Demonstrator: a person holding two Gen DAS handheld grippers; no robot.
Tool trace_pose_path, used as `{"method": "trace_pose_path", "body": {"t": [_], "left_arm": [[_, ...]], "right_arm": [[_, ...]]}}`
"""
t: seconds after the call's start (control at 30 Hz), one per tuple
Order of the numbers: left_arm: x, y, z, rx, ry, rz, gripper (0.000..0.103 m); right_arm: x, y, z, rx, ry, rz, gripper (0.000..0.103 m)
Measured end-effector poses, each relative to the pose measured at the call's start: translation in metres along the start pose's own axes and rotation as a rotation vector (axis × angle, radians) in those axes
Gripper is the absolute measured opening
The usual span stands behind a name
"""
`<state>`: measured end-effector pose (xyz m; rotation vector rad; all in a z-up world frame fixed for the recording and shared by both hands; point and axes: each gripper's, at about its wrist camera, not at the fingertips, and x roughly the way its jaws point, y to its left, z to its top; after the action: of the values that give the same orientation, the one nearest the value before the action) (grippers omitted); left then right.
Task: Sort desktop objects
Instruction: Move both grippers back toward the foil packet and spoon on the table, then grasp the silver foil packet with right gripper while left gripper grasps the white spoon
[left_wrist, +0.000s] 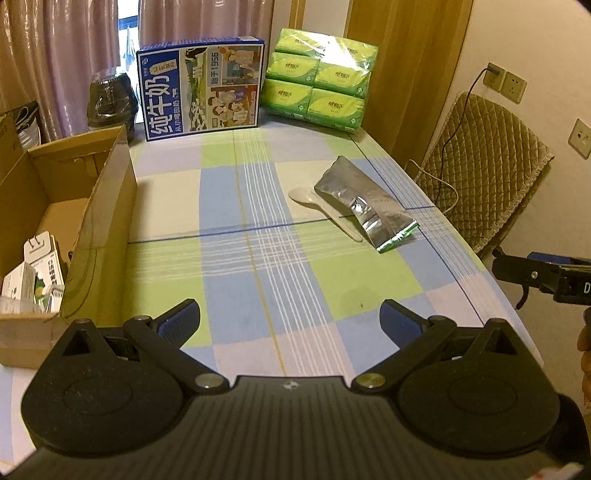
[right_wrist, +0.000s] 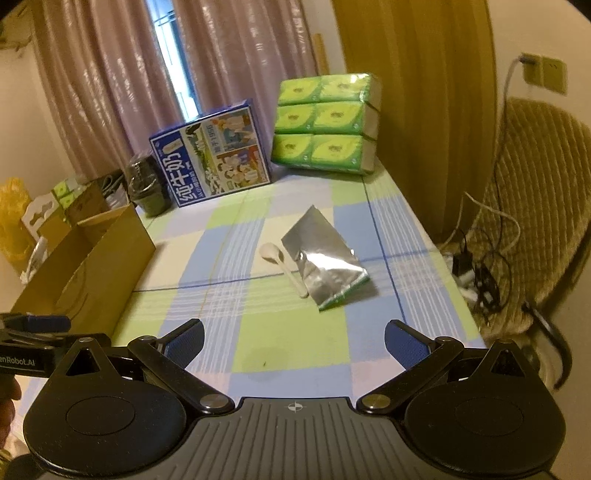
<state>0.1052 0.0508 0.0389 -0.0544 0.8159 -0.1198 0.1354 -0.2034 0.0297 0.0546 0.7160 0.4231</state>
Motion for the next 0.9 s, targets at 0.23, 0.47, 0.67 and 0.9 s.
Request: {"method": "trace_pose_path", "body": {"t": [0.23, 0.47, 0.67, 0.9], "left_arm": [[0.026, -0.001, 0.020, 0.002, -0.020, 0.012, 0.102], [0.078, 0.007, 0.037, -0.025, -0.021, 0.058, 0.102], [0.123, 0.013, 0.052, -0.021, -0.004, 0.041, 0.102], [0.171, 0.010, 0.068, 0.021, 0.032, 0.060, 0.102]], "right_arm": [[0.050, -0.003, 0.026, -0.165, 0.049, -0.013, 0.101], [0.124, -0.014, 0.046, -0.273, 0.121, -0.011, 0.101], [0.183, -0.024, 0.059, -0.330, 0.161, -0.016, 0.101], [0.237, -0.026, 0.063, -0.380, 0.229, 0.004, 0.097]]}}
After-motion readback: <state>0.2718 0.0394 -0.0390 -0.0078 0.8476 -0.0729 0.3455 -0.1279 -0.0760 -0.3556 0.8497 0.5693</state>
